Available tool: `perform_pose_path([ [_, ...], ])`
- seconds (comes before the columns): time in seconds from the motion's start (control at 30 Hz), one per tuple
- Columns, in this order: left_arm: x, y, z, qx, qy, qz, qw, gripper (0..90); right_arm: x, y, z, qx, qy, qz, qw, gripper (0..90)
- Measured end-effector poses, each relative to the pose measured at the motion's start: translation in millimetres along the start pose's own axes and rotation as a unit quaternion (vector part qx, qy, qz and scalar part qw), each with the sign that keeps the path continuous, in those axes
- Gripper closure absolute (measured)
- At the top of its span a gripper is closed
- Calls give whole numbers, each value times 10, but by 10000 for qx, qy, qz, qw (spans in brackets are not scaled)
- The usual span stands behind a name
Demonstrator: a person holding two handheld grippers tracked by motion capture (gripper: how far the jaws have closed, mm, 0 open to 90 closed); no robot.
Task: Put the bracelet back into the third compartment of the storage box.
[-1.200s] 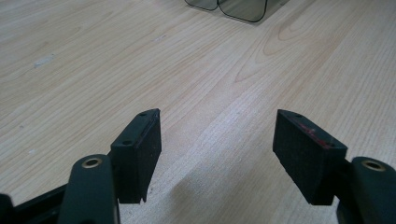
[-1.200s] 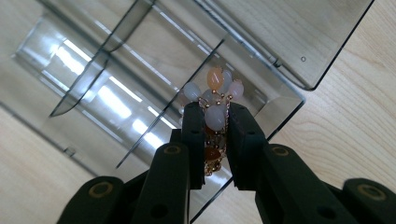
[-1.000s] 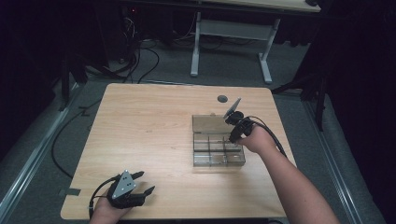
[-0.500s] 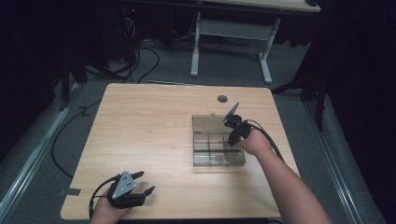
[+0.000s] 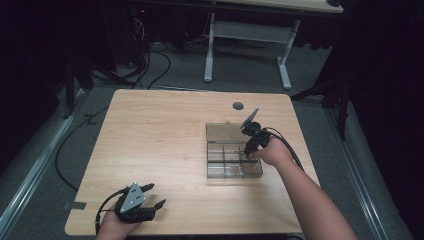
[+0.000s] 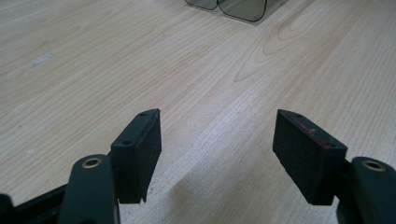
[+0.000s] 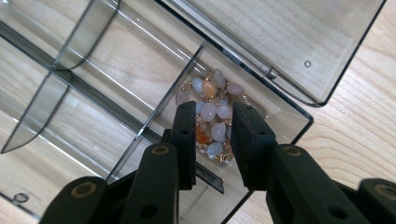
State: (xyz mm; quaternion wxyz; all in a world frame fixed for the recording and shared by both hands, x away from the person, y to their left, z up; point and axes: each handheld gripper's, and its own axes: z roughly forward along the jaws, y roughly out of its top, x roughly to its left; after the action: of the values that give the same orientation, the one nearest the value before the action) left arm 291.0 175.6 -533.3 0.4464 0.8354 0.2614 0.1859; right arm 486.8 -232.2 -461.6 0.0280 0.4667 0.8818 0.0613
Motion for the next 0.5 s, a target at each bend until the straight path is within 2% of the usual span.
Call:
perform_pose_path([
  [0.33, -1, 0, 1, 3, 2, 8, 10000, 332, 34, -8, -232, -176, -8, 61, 9998, 693],
  [0.43, 0, 0, 0, 12, 4, 17, 10000, 332, 37, -34, -263, -213, -22, 5, 9998, 688],
  [0.5, 0, 1, 0, 10, 3, 16, 10000, 332, 47, -59, -269, -197, -31, 60, 9998, 688],
])
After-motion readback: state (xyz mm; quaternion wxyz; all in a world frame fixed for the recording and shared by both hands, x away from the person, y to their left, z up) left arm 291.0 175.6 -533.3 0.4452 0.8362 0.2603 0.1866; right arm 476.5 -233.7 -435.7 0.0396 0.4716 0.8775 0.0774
